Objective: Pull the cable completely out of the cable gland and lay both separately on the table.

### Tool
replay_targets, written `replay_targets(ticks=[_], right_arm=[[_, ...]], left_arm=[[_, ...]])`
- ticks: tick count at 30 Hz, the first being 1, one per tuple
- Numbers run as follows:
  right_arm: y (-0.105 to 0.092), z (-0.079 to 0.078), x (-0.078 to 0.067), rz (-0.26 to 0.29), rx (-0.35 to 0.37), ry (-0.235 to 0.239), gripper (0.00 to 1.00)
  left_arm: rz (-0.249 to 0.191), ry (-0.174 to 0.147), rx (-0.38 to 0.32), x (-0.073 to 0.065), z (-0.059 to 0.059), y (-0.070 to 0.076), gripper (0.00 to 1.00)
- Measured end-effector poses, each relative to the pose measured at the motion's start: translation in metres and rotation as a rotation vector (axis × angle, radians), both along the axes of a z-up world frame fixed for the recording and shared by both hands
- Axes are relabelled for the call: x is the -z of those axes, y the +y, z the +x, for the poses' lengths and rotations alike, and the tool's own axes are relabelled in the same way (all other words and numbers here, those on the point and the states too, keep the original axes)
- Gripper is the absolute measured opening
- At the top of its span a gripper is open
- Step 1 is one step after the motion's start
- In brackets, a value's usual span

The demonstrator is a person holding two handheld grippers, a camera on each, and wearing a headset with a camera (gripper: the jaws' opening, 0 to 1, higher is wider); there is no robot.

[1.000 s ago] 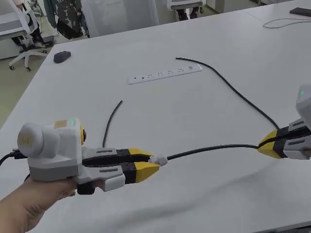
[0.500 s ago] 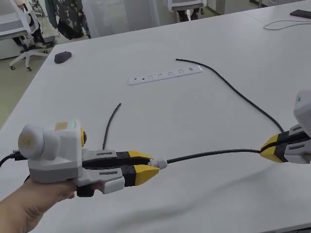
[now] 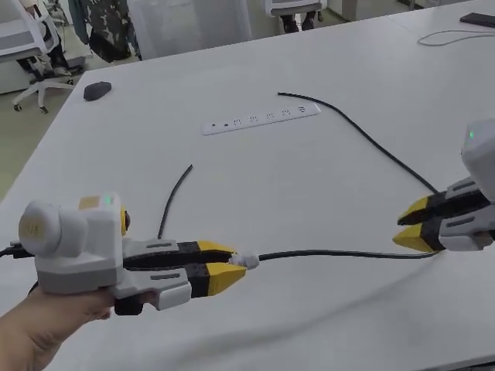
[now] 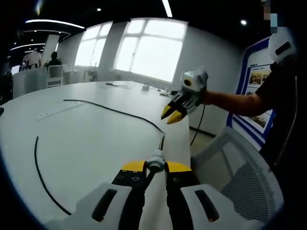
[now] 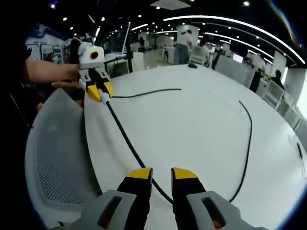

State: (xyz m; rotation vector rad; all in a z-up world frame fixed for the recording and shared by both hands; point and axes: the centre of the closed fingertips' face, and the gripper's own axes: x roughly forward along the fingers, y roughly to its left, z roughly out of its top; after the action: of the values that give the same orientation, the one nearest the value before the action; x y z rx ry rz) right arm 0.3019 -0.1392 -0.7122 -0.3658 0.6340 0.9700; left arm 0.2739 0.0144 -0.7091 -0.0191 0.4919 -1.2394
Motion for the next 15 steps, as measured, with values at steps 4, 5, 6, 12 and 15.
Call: replay_targets(ticks=[4, 5, 6, 12, 15], right_arm=[[0.043, -0.009, -0.03, 0.083, -0.093, -0.031, 0.1], [0.051, -0.012, -0.032, 0.09, -0.111, -0.03, 0.1], [0.064, -0.017, -0.033, 0.097, -0.15, -0.024, 0.11], [0.104, -0.036, -0.011, 0.047, -0.295, 0.029, 0.11], [0.111, -0.037, -0.004, 0.023, -0.317, 0.027, 0.1]], left_arm=[[-0.01, -0.006, 0.013, -0.004, -0.001, -0.007, 0.15], [-0.009, -0.008, 0.022, -0.004, -0.001, -0.01, 0.15], [-0.008, -0.008, 0.028, -0.004, -0.002, -0.011, 0.15], [-0.005, -0.005, 0.049, -0.004, -0.004, -0.019, 0.15], [0.003, -0.009, 0.061, -0.003, -0.004, -0.02, 0.15]])
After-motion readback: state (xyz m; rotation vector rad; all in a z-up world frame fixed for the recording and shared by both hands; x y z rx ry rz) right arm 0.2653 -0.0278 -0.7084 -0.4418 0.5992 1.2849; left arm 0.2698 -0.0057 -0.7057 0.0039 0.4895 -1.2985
